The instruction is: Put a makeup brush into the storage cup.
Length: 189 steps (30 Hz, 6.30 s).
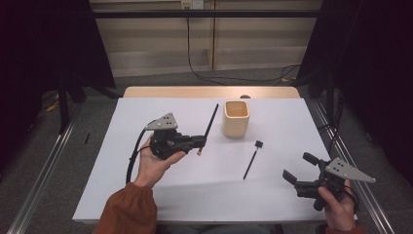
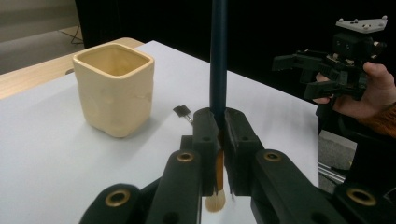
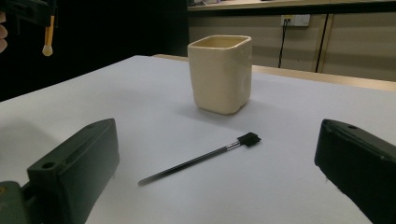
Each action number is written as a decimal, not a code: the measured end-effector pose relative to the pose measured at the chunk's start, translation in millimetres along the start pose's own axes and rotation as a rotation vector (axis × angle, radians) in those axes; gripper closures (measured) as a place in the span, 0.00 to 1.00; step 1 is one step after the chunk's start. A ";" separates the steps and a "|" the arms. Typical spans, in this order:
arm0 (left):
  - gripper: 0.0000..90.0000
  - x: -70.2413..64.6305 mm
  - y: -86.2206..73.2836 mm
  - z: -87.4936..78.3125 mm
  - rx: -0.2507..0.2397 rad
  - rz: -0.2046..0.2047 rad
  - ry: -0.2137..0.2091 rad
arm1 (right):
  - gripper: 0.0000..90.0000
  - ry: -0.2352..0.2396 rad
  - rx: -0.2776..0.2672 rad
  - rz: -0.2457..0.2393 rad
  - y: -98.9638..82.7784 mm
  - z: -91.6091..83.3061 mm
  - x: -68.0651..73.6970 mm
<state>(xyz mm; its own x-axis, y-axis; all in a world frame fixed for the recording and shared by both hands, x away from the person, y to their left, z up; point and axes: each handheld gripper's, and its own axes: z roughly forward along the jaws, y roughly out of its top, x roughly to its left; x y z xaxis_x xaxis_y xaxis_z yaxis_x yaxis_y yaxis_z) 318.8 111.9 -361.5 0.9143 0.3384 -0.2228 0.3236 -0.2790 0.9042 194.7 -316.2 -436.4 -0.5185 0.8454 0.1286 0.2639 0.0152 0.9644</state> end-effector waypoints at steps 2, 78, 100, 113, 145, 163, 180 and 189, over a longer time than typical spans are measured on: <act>0.94 -0.9 0.6 3.0 0.009 -0.003 -0.010 | 0.00 0.000 0.000 0.000 0.0 -0.2 0.1; 0.94 -2.4 3.6 62.7 0.904 0.105 -0.065 | 0.00 0.033 0.031 -0.016 -0.6 2.6 1.7; 0.94 -4.1 1.2 55.0 0.886 0.117 -0.087 | 0.01 0.082 -0.077 -0.045 23.2 5.5 2.0; 0.94 -16.2 3.1 54.2 0.888 0.137 -0.101 | 0.00 0.162 -0.059 -0.082 44.1 16.3 2.2; 0.94 -19.6 11.6 66.5 0.926 0.191 -0.132 | 0.05 0.544 0.405 -0.257 98.2 94.7 36.2; 0.94 -21.5 11.8 67.9 0.953 0.200 -0.140 | 0.06 0.615 0.657 -0.445 111.5 122.4 55.9; 0.94 -22.4 8.5 72.9 0.997 0.216 -0.150 | 0.31 0.686 0.970 -0.620 105.5 148.1 75.1; 0.94 -23.1 6.9 75.4 0.995 0.202 -0.139 | 0.45 0.696 1.059 -0.658 100.7 162.1 79.7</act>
<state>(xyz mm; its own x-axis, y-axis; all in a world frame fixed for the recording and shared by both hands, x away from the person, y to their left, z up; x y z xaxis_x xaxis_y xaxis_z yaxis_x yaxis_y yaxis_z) 318.3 34.3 -377.7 0.9738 0.1133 -0.1973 0.1585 -0.9599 0.2311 311.8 -160.8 -366.4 -0.9877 0.1028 0.1177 0.1347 0.9421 0.3072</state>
